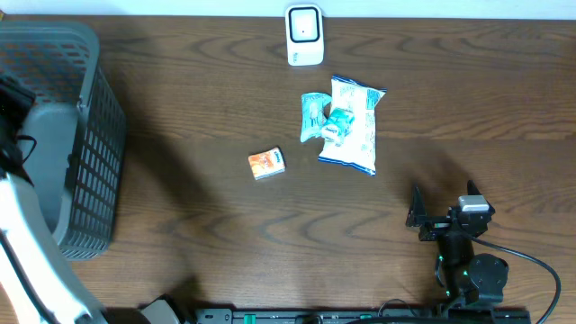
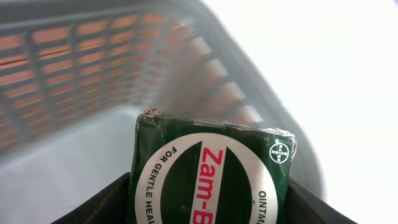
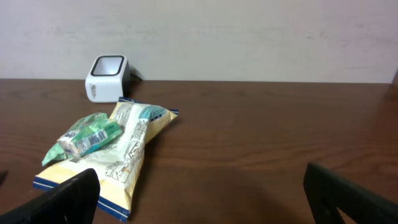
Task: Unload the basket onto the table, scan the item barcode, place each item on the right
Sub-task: 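Lift the green tin out and place it beside the orange box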
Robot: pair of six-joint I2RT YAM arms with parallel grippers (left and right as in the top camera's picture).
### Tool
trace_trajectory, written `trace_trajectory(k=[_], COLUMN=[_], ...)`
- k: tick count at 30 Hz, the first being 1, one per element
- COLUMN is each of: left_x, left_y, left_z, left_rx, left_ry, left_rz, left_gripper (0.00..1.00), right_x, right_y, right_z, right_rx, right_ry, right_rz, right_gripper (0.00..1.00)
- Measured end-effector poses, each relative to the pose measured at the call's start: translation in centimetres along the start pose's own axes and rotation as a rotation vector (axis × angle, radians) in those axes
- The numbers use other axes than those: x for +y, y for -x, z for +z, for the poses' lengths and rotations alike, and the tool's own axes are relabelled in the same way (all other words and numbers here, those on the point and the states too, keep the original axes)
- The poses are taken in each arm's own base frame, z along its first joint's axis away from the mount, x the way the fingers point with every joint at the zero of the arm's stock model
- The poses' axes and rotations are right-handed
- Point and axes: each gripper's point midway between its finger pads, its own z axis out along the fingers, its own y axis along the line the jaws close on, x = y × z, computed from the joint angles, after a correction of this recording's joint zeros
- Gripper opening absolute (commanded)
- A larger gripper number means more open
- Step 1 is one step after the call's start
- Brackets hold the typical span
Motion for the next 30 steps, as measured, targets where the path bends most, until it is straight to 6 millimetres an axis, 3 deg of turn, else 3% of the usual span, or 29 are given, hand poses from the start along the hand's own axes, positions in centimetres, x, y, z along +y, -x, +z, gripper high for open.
trace_trajectory(k=[6,11,17,20,26,30], left_x=[-5.5,-11.5,-19.6,-22.1,-24.2,-23.8], left_y=[1.0,-2.9,-12.2,-17.2,-27.9,-34.1], left_z=[-5.7,-7.8,-9.5,-9.8,-7.9,-5.7], left_rx=[-0.044,0.096,0.369,0.468,0.613,0.677], left_ry=[-0.231,-0.425,-0.610,-0.633,-0.540,-0.445], left_rz=[-0.104,-0.118,-0.009,0.074,0.259,0.359], left_gripper=[0.63,0.63,0.63,0.63,0.63,0.63], right_x=[0.0,0.0,0.0,0.0,0.0,0.0], right_y=[0.0,0.0,0.0,0.0,0.0,0.0], right_z=[0.0,0.0,0.0,0.0,0.0,0.0], right_rx=[0.000,0.000,0.000,0.000,0.000,0.000], right_ry=[0.000,0.000,0.000,0.000,0.000,0.000], right_rz=[0.000,0.000,0.000,0.000,0.000,0.000], right_gripper=[0.99,0.99,0.99,0.99,0.99,0.99])
